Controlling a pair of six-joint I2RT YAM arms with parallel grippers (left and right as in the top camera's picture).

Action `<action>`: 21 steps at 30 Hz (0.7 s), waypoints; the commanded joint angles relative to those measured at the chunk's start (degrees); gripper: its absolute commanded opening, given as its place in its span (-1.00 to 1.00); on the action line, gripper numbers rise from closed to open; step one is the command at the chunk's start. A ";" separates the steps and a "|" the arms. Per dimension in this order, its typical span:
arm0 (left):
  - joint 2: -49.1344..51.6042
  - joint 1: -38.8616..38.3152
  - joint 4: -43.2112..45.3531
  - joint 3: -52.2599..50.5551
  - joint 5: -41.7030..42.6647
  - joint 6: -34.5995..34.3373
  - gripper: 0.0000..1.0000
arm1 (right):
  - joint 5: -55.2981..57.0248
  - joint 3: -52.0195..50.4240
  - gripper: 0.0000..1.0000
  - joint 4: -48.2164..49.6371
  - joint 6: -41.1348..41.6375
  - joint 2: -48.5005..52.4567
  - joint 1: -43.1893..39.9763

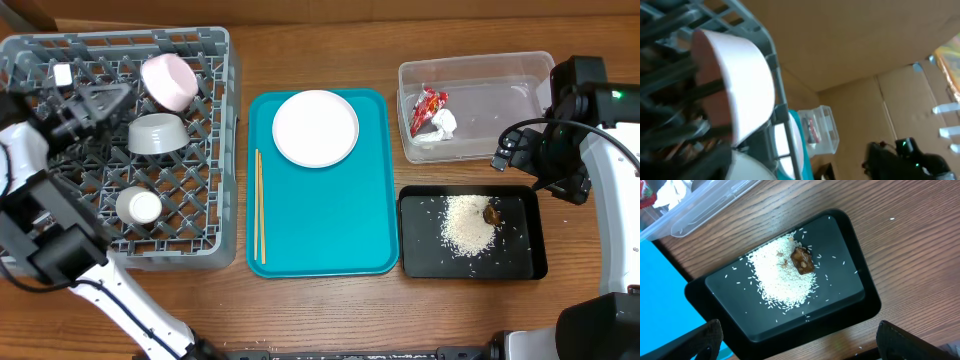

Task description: Sort waste into correct bins and load items into the dishwasher

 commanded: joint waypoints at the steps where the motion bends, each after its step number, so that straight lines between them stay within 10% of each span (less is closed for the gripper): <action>1: -1.64 1.75 -4.44 0.70 -2.05 4.55 1.00 | -0.33 0.33 1.00 0.09 -0.35 -1.01 0.02; 11: -22.58 -4.26 -13.70 0.70 -36.96 3.91 1.00 | -0.33 0.33 1.00 -0.48 -0.33 -1.01 0.02; 21: -33.73 -28.22 -19.78 0.70 -69.61 -7.98 0.99 | -0.37 0.33 1.00 -1.33 -0.24 -1.01 0.02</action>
